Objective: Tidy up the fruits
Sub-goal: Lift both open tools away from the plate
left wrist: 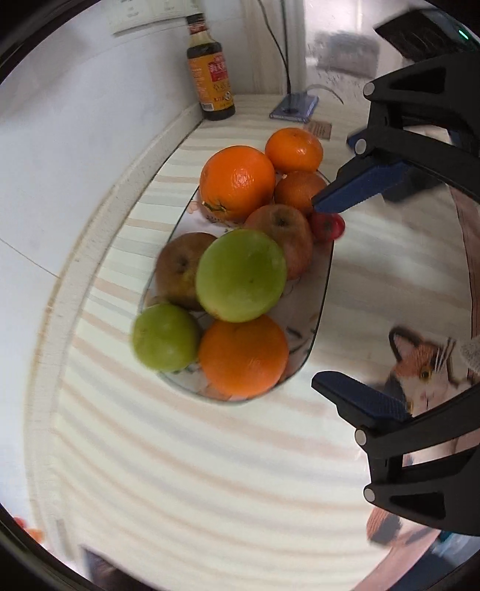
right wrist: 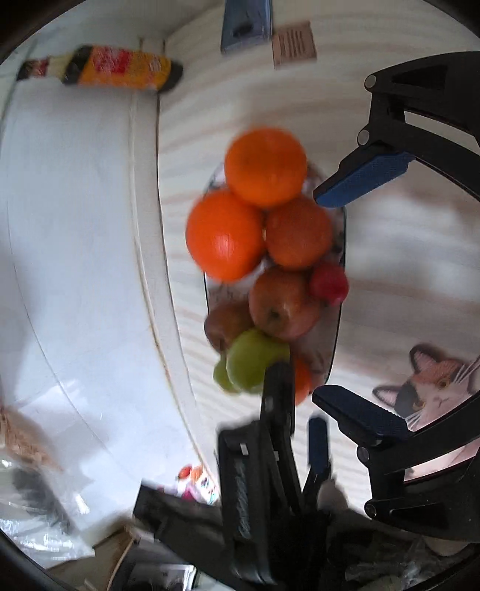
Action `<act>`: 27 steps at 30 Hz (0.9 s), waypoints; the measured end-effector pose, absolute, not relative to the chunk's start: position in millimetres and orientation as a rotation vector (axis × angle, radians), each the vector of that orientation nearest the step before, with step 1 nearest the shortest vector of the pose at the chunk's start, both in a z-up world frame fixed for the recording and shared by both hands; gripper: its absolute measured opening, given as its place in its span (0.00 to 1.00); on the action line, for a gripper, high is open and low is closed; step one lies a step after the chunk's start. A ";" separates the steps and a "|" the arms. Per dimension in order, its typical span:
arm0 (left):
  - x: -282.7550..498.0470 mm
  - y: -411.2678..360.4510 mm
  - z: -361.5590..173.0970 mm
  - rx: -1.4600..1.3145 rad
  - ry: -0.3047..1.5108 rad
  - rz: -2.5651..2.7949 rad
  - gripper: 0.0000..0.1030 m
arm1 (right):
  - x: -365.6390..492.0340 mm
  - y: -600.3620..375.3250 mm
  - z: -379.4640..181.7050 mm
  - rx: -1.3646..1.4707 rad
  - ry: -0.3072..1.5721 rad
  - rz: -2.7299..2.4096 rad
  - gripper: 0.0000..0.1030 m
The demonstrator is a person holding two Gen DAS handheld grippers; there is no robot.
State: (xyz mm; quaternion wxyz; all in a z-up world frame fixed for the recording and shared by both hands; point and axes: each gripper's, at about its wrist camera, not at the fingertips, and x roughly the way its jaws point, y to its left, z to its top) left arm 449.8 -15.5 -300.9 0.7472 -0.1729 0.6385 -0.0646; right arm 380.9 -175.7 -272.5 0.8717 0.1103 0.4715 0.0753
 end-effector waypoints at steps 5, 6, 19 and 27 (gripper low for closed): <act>431.2 -11.6 -283.6 -0.184 1.330 -0.080 0.95 | 378.5 -195.6 -262.3 0.175 1.087 0.046 0.96; 426.0 -11.4 -282.6 -0.142 1.325 -0.059 0.95 | 378.5 -197.0 -260.2 0.162 1.101 0.031 0.96; 346.3 -12.6 -229.6 -0.030 1.192 0.021 0.95 | 342.8 -208.0 -204.0 0.133 1.090 0.004 0.97; 271.1 -6.8 -154.8 0.011 1.030 -0.034 0.95 | 266.1 -189.7 -133.6 0.106 0.989 -0.017 0.97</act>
